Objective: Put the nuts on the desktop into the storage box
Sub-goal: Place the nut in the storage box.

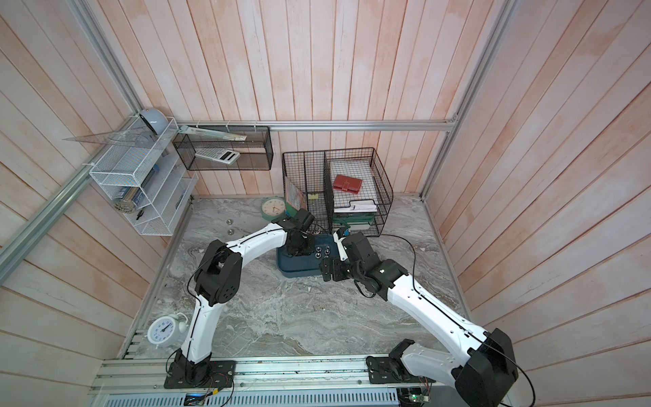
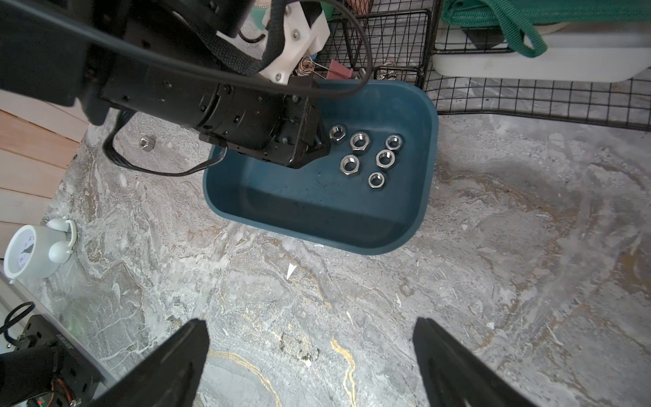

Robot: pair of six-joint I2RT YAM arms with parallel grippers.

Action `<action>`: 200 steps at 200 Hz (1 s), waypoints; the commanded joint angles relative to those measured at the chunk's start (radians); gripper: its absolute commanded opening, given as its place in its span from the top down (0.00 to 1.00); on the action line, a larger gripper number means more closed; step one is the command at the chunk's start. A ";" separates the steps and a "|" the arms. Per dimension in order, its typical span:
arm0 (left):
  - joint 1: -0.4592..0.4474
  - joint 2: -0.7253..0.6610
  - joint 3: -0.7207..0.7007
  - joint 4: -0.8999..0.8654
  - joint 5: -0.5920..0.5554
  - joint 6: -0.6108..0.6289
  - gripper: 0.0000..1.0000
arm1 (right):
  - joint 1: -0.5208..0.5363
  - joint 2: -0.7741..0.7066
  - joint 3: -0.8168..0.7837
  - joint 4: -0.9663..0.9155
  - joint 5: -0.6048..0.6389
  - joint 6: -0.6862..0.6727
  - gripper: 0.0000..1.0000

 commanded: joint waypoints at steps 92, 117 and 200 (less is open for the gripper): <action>0.005 -0.091 -0.027 -0.012 0.004 0.012 0.55 | -0.010 0.052 0.047 0.007 -0.012 -0.016 0.02; 0.036 -0.172 -0.084 0.012 0.001 -0.008 0.51 | -0.010 0.094 0.073 0.038 -0.039 -0.029 0.02; 0.205 -0.430 -0.301 0.024 -0.078 -0.030 0.21 | 0.001 0.314 0.239 0.118 -0.186 -0.079 0.02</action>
